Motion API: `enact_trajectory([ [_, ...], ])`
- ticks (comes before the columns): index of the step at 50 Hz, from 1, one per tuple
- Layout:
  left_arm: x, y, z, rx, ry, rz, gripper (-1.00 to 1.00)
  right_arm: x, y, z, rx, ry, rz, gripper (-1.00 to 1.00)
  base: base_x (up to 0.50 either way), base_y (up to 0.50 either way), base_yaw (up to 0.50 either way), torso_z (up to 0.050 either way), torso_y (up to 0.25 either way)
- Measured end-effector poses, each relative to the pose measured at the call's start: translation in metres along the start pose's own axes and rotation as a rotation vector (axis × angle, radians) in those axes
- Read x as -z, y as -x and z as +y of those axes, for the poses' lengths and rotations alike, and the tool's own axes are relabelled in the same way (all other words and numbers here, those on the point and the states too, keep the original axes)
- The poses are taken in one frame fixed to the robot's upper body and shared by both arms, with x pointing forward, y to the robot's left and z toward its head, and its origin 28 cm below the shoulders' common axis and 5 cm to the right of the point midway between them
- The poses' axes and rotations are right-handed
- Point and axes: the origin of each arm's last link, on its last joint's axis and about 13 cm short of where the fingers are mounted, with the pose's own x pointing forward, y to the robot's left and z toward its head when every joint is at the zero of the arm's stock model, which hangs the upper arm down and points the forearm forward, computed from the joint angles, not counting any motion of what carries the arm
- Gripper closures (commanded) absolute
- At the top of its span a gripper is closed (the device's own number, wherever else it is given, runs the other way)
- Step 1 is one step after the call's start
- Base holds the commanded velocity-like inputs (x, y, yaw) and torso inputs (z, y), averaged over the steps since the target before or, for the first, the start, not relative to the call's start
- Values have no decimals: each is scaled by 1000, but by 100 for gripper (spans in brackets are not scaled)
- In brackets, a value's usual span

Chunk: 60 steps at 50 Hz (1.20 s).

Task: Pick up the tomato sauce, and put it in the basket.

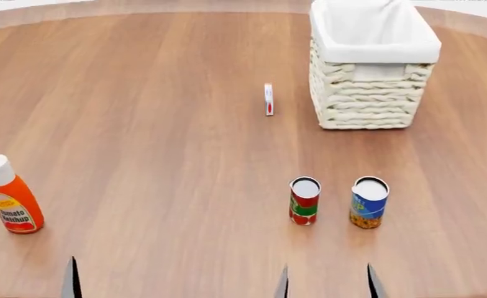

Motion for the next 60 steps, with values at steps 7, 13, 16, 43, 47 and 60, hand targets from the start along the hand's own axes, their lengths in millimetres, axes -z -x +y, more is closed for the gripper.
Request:
enact_trajectory([
  [7,-8,2,0,2,8,-26,-100,-10,6,-1,-14,2,-47,-100,500,0,0,0,0],
  [13,-12,3,0,5,12,-39,-100,-14,8,-2,-28,-4,-62,-100,500,0,0,0,0],
  [16,-13,4,1,5,14,-42,-100,-15,9,-3,-32,-7,-65,-100,500,0,0,0,0],
  [43,-13,6,2,10,25,-46,-100,-15,12,-3,-63,-33,-59,-100,500,0,0,0,0],
  [47,-12,6,2,9,28,-44,-100,-15,12,-2,-65,-36,-57,-100,500,0,0,0,0],
  [60,-9,4,2,11,32,-33,-100,-14,12,-1,-72,-49,-50,-100,500,0,0,0,1],
])
